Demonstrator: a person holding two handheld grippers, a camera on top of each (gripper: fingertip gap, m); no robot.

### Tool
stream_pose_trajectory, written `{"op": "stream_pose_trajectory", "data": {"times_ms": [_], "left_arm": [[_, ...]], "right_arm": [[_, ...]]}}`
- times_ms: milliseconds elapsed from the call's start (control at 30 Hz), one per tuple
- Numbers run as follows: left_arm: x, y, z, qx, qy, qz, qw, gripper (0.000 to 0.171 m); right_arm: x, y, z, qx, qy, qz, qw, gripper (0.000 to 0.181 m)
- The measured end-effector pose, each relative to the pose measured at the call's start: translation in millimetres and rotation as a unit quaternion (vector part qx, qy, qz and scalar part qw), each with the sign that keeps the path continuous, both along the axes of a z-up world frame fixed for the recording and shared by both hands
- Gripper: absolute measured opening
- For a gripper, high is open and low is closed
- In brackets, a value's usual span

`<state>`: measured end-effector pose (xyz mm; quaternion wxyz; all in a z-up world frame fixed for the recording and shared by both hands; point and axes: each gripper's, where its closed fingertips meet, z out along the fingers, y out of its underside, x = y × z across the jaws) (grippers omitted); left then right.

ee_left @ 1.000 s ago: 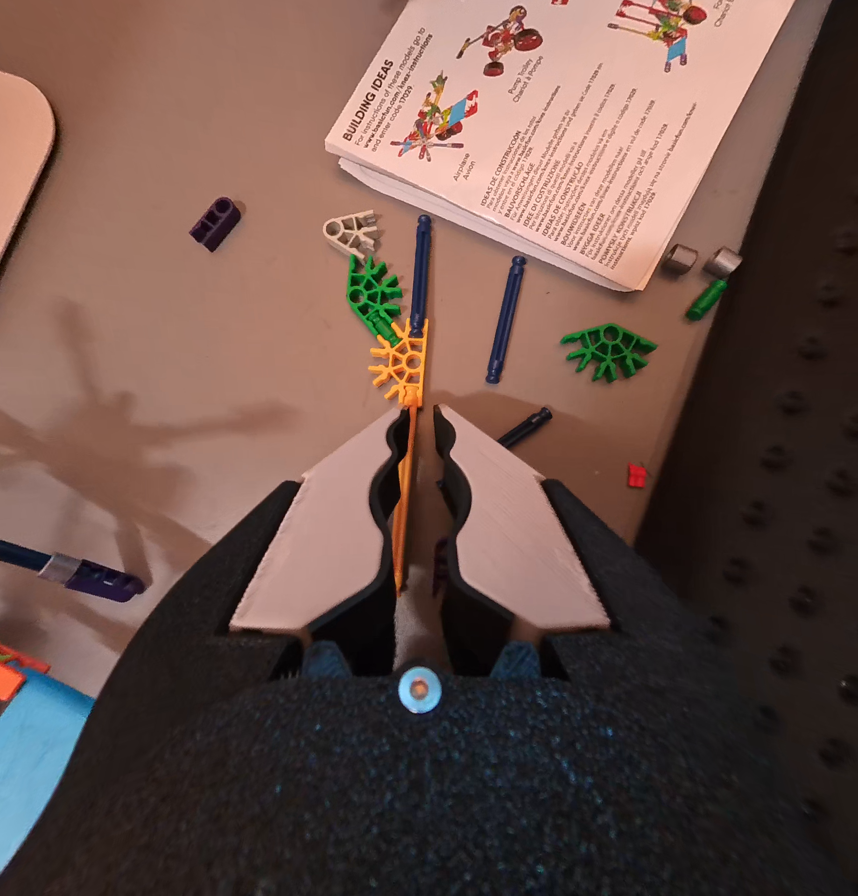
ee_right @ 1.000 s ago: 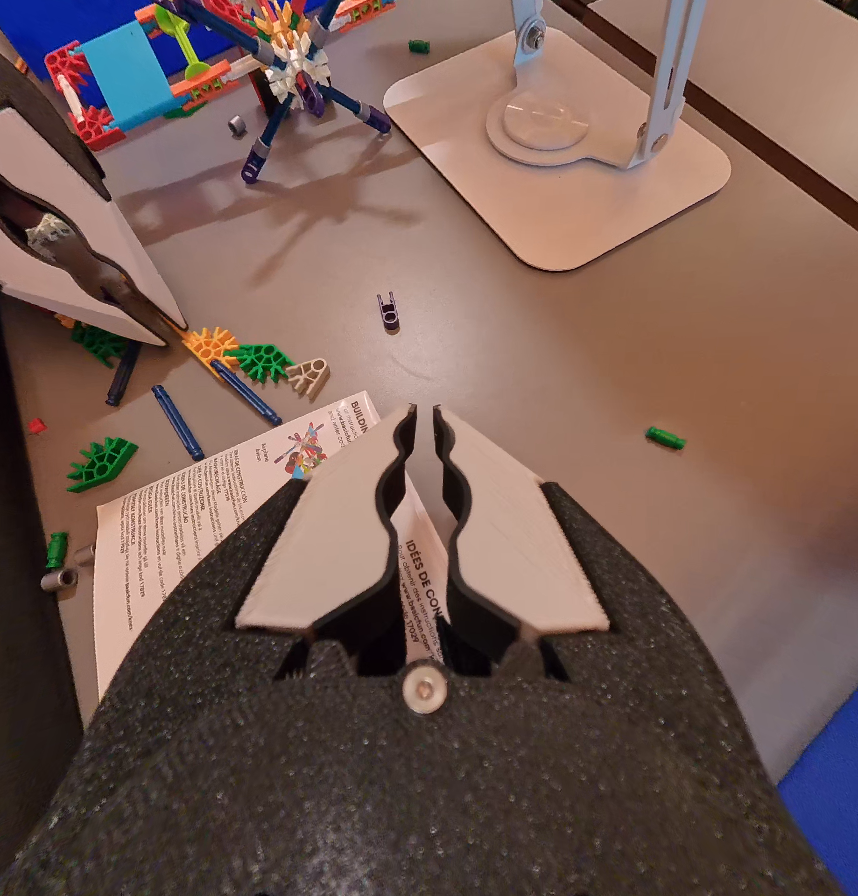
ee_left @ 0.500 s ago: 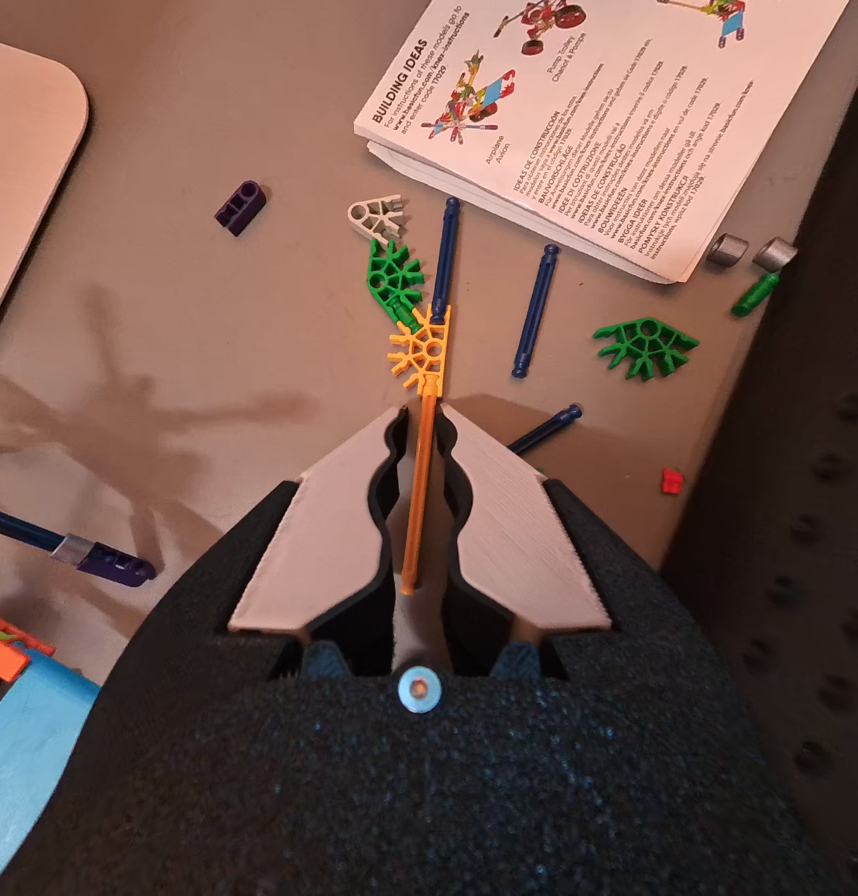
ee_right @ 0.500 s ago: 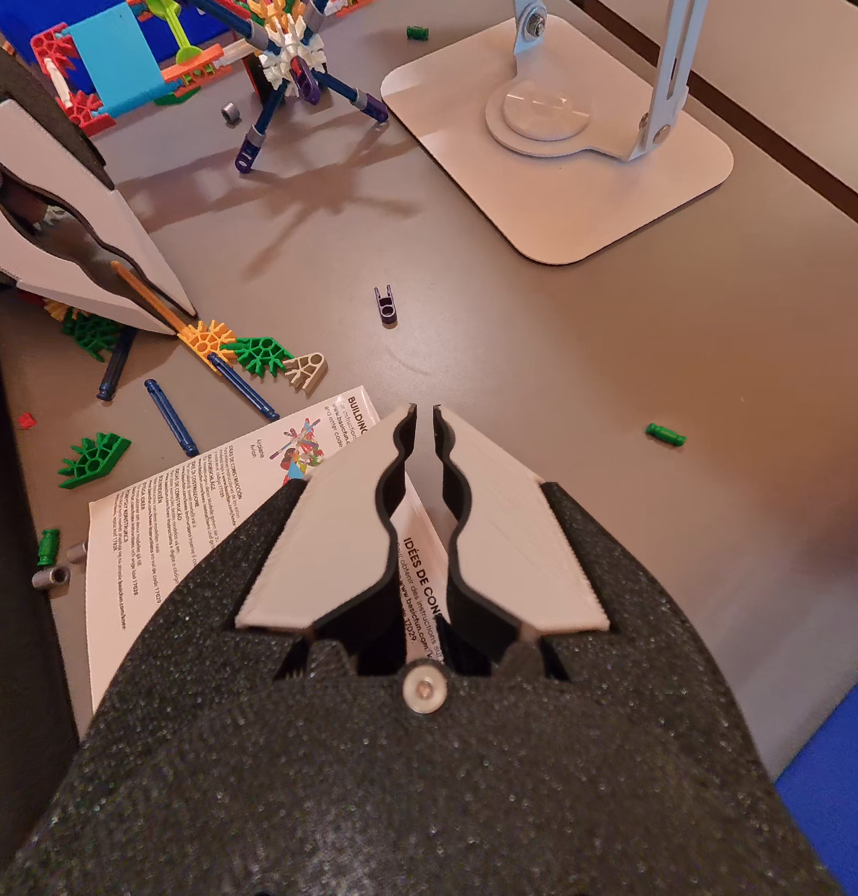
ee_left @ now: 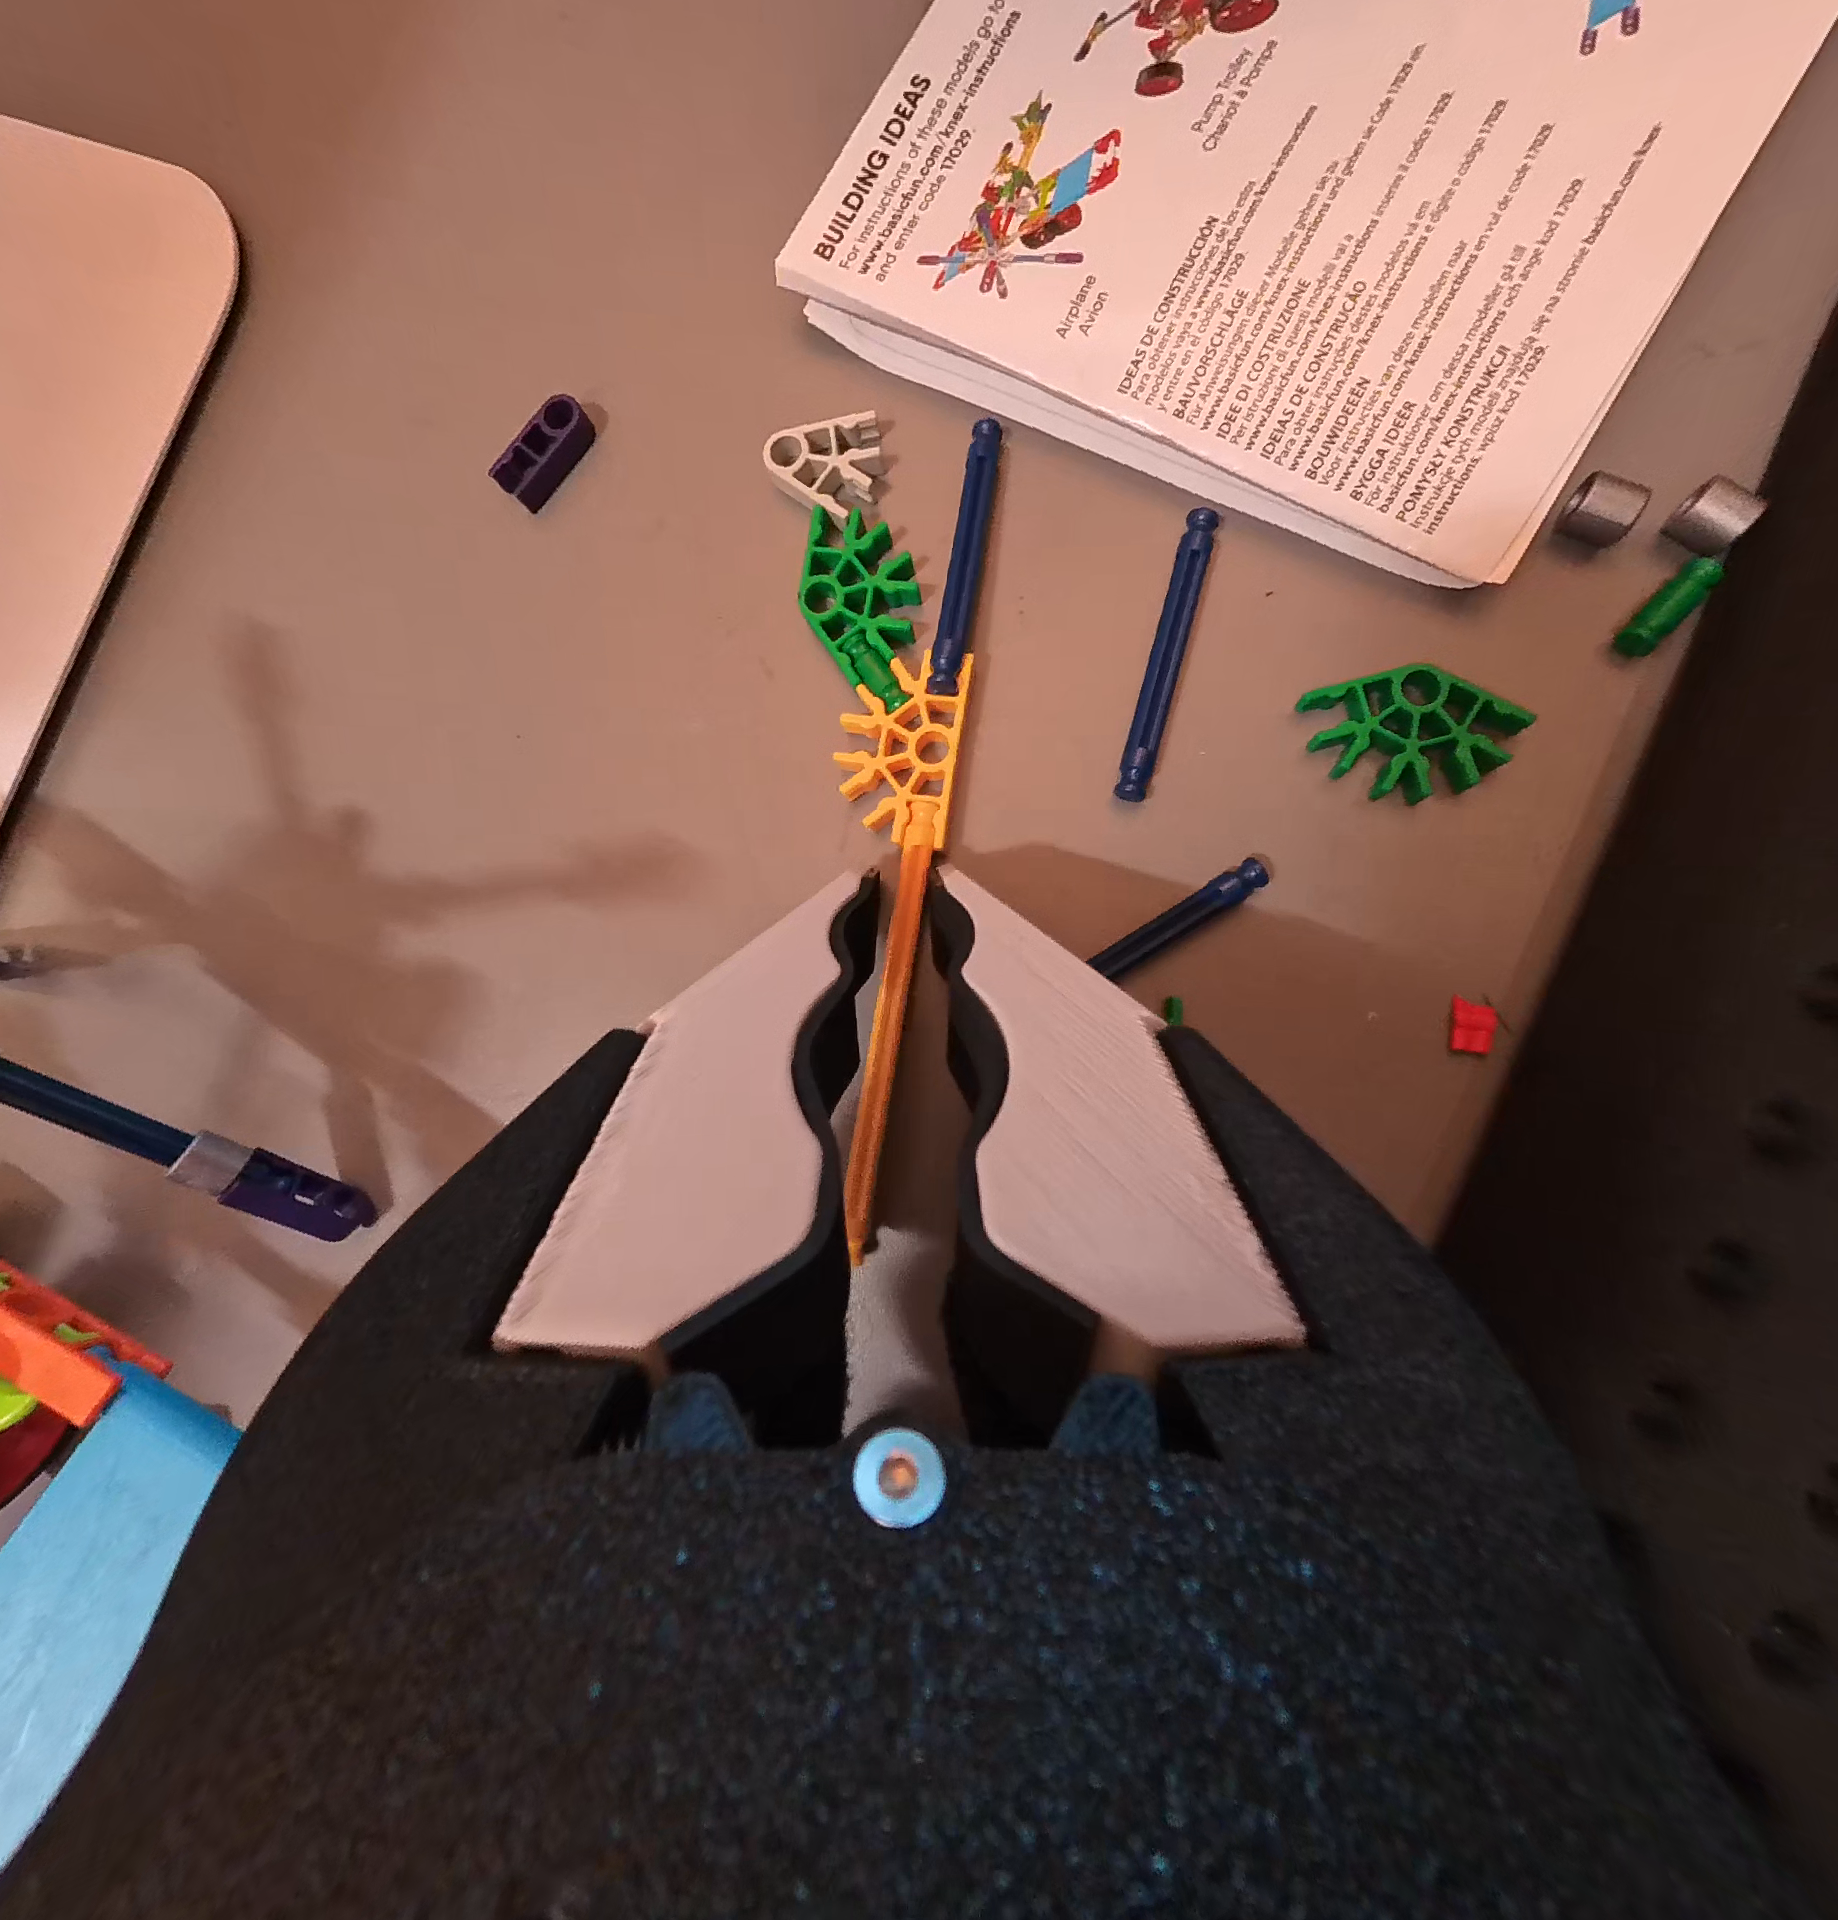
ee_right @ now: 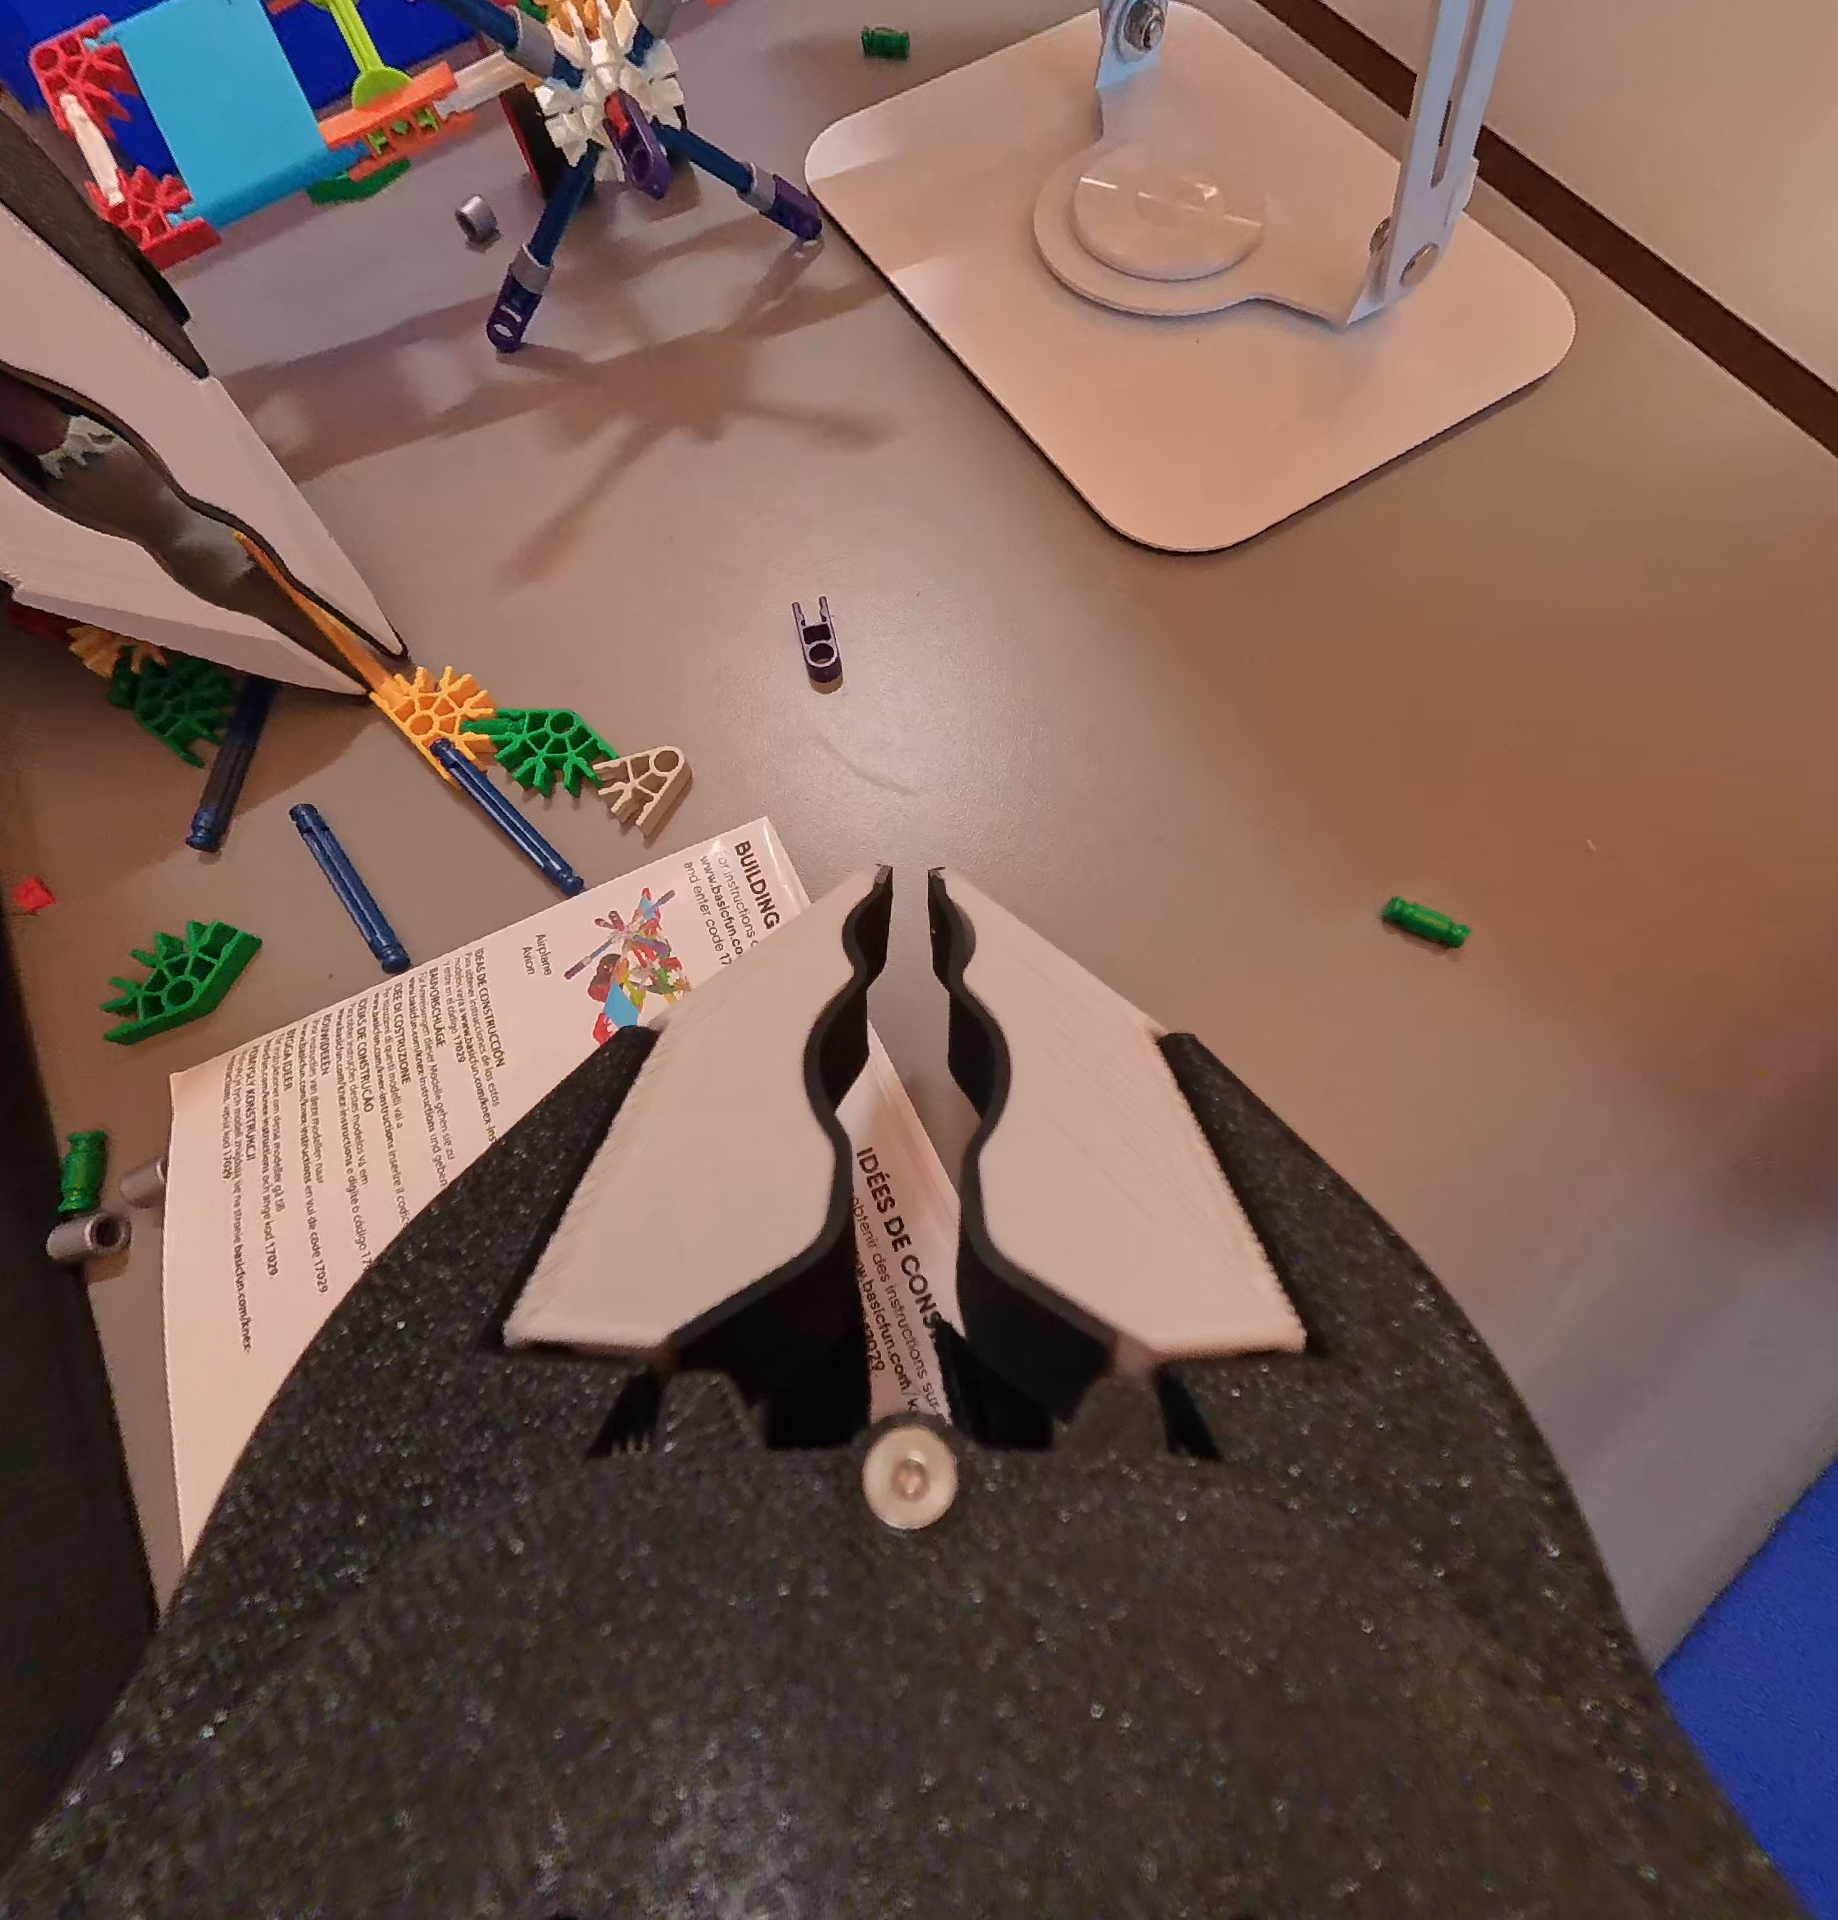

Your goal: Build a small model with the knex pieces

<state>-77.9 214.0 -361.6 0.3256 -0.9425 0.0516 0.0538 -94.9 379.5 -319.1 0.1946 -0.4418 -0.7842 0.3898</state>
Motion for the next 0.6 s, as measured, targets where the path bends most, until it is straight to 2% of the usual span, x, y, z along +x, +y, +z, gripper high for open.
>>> {"op": "stream_pose_trajectory", "data": {"times_ms": [367, 500, 600], "left_arm": [[5, 4, 6, 0.021, -0.005, -0.001, 1.0, 0.009], [7, 5, 5, 0.024, -0.003, -0.004, 1.0, 0.009], [6, 7, 5, 0.023, -0.001, -0.001, 1.0, 0.008]], "right_arm": [[3, -6, 1, 0.0, 0.001, 0.016, 1.0, 0.009], [6, -31, 0, -0.012, 0.0, 0.058, 0.998, 0.011], [12, -55, -11, 0.002, -0.016, 0.101, 0.995, 0.011]]}}
